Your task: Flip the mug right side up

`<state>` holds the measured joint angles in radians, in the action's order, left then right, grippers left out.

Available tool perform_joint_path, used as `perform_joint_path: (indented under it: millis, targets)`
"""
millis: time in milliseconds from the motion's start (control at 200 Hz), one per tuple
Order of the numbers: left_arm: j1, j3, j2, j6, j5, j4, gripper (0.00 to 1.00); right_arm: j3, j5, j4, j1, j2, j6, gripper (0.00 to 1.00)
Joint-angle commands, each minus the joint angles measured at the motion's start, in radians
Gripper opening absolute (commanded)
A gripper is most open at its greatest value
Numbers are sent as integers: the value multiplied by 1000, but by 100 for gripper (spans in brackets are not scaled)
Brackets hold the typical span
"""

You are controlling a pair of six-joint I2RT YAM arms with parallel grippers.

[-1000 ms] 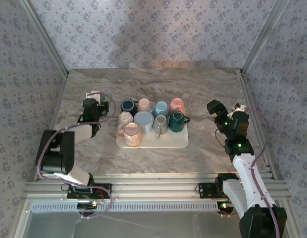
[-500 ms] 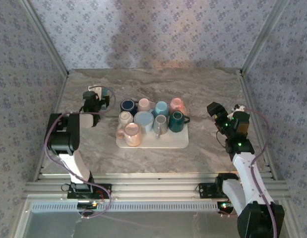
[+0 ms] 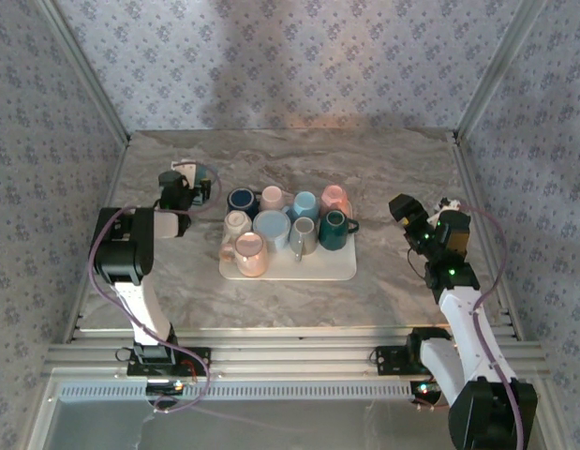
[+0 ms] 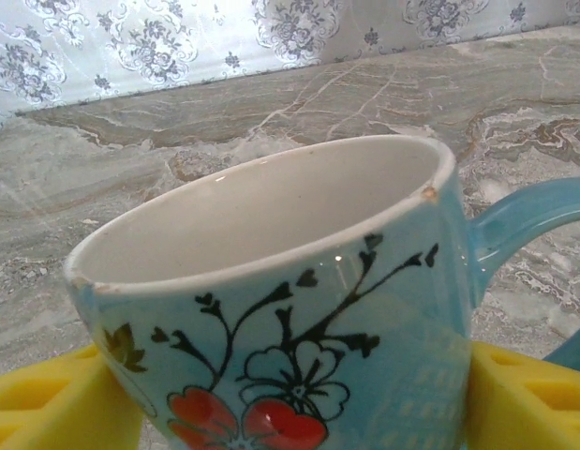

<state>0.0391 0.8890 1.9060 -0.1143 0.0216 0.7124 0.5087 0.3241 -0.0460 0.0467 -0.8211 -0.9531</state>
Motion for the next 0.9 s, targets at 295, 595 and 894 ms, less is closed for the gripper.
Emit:
perform_joint_path:
  millis: [295,595,894]
  targets:
    - [-6,-33,-32,-22,-14,91,93,-14,5,-55,8,-14,-30,90]
    - [-6,-27,-49,-19,-23,55,89,-2,-3,-81,9,-10,-44,90]
    - [-26,81,-191,-207,-176,-278,97,55,12,73,10,-8,27,91]
